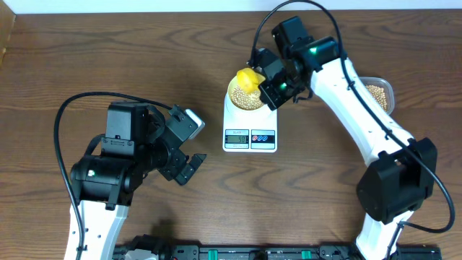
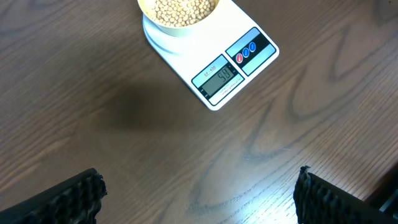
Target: Scoop item into bowl and weigh 50g on scale
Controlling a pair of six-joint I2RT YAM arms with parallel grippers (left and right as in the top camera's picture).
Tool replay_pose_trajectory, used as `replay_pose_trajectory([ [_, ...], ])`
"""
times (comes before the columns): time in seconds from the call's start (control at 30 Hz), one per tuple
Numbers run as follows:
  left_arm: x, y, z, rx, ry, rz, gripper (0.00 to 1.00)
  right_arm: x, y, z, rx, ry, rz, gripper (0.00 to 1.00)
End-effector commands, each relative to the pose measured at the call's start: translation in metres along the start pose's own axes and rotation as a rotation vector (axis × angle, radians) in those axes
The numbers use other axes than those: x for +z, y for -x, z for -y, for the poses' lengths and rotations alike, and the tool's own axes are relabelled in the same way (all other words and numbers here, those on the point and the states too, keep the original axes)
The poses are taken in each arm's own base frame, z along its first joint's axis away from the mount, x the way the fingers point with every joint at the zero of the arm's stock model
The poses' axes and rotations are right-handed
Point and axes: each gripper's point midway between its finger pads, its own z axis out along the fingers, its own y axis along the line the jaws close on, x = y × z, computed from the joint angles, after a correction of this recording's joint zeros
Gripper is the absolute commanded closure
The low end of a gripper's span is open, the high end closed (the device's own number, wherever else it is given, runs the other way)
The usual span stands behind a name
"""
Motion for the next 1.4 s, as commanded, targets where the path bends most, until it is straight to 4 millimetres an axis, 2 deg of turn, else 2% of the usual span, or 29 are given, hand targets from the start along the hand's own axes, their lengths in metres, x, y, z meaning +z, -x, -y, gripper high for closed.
replay_pose_trajectory([
  [0.0,-0.005,0.005,-0.003,0.019,0.014,0.012,0.01,-0.020,0.008,0.005,0.082,0.018,0.056,0.99],
  [0.17,-0.005,0.005,-0.003,0.019,0.014,0.012,0.01,-0.046,0.002,0.017,0.163,0.051,0.090,0.99],
  [0.23,-0.005,0.005,-0.003,0.019,0.014,0.012,0.01,-0.058,-0.004,0.025,0.193,0.039,0.095,0.99],
  [0.3,-0.005,0.005,-0.003,0.019,0.014,0.012,0.01,-0.079,-0.016,0.042,0.250,0.019,0.107,0.99],
  [0.37,-0.005,0.005,-0.003,0.019,0.014,0.012,0.01,-0.097,-0.034,0.060,0.311,-0.003,0.097,0.99],
  [0.5,-0.005,0.005,-0.003,0.019,0.014,0.012,0.01,-0.134,-0.085,0.107,0.454,-0.074,0.065,0.99],
  [0.6,-0.005,0.005,-0.003,0.019,0.014,0.012,0.01,-0.145,-0.114,0.133,0.536,-0.166,0.011,0.99],
  [0.67,-0.005,0.005,-0.003,0.019,0.014,0.012,0.01,-0.157,-0.143,0.158,0.590,-0.294,-0.058,0.99],
  [0.73,-0.005,0.005,-0.003,0.019,0.014,0.012,0.01,-0.166,-0.158,0.177,0.598,-0.415,-0.105,0.98],
  [0.87,-0.005,0.005,-0.003,0.019,0.014,0.012,0.01,-0.175,-0.162,0.194,0.563,-0.569,-0.149,0.98],
  [1.37,-0.005,0.005,-0.003,0.019,0.014,0.012,0.01,-0.185,-0.152,0.195,0.423,-0.819,-0.265,0.98],
])
